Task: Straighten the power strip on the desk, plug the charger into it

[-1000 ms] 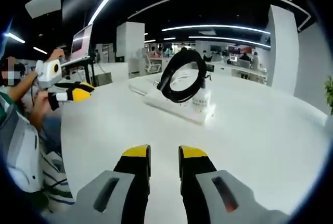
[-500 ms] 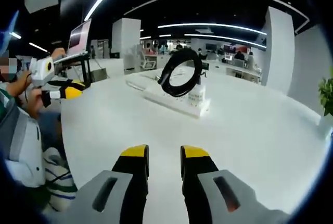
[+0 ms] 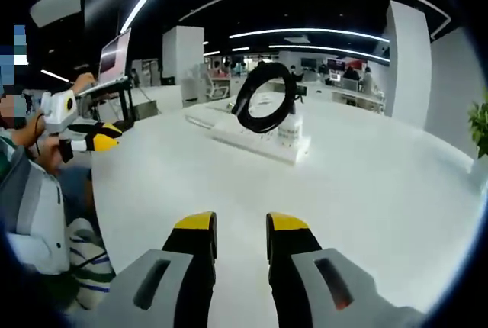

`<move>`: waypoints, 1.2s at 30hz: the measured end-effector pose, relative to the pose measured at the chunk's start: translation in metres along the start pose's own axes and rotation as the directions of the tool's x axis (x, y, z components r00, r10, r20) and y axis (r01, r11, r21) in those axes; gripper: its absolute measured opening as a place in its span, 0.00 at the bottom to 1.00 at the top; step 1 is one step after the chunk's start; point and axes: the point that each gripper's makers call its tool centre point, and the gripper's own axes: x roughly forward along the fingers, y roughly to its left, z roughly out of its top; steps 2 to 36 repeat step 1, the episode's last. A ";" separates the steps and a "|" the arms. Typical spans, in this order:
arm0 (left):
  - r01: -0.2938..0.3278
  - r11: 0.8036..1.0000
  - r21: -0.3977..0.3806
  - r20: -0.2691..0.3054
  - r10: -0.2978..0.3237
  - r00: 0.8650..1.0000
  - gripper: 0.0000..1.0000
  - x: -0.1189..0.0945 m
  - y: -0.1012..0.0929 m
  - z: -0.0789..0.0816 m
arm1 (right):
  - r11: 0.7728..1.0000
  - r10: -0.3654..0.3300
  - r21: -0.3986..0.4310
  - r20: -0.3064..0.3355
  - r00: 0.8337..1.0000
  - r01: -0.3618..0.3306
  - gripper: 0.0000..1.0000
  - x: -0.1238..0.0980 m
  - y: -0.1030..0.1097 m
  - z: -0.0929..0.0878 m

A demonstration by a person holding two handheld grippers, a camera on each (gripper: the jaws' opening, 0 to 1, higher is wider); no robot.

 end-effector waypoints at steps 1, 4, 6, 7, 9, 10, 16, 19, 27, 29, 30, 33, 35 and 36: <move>0.000 1.000 0.000 0.001 0.000 1.000 0.18 0.000 0.000 0.000 | 1.000 -0.001 -0.001 0.001 1.000 0.001 0.25 0.000 0.000 0.000; 0.000 1.000 0.000 0.001 0.000 1.000 0.18 0.000 0.000 0.000 | 1.000 -0.001 -0.001 0.001 1.000 0.001 0.25 0.000 0.000 0.000; 0.000 1.000 0.000 0.001 0.000 1.000 0.18 0.000 0.000 0.000 | 1.000 -0.001 -0.001 0.001 1.000 0.001 0.25 0.000 0.000 0.000; 0.000 1.000 0.000 0.001 0.000 1.000 0.18 0.000 0.000 0.000 | 1.000 -0.001 -0.001 0.001 1.000 0.001 0.25 0.000 0.000 0.000; 0.000 1.000 0.000 0.001 0.000 1.000 0.18 0.000 0.000 0.000 | 1.000 -0.001 -0.001 0.001 1.000 0.001 0.25 0.000 0.000 0.000; 0.000 1.000 0.000 0.001 0.000 1.000 0.18 0.000 0.000 0.000 | 1.000 -0.001 -0.001 0.001 1.000 0.001 0.25 0.000 0.000 0.000; 0.000 1.000 0.000 0.001 0.000 1.000 0.18 0.000 0.000 0.000 | 1.000 -0.001 -0.001 0.001 1.000 0.001 0.25 0.000 0.000 0.000; 0.000 1.000 0.000 0.001 0.000 1.000 0.18 0.000 0.000 0.000 | 1.000 -0.001 -0.001 0.001 1.000 0.001 0.25 0.000 0.000 0.000; 0.000 1.000 0.000 0.001 0.000 1.000 0.18 0.000 0.000 0.000 | 1.000 -0.001 -0.001 0.001 1.000 0.001 0.25 0.000 0.000 0.000; 0.000 1.000 0.000 0.001 0.000 1.000 0.18 0.000 0.000 0.000 | 1.000 -0.001 -0.001 0.001 1.000 0.001 0.25 0.000 0.000 0.000; 0.000 1.000 0.000 0.001 0.000 1.000 0.18 0.000 0.000 0.000 | 1.000 -0.001 -0.001 0.001 1.000 0.001 0.25 0.000 0.000 0.000; 0.000 1.000 0.000 0.001 0.000 1.000 0.18 0.000 0.000 0.000 | 1.000 -0.001 -0.001 0.001 1.000 0.001 0.25 0.000 0.000 0.000; 0.000 1.000 0.000 0.001 0.000 1.000 0.18 0.000 0.000 0.000 | 1.000 -0.001 -0.001 0.001 1.000 0.001 0.25 0.000 0.000 0.000; 0.000 1.000 0.000 0.001 0.000 1.000 0.18 0.000 0.000 0.000 | 1.000 -0.001 -0.001 0.001 1.000 0.001 0.25 0.000 0.000 0.000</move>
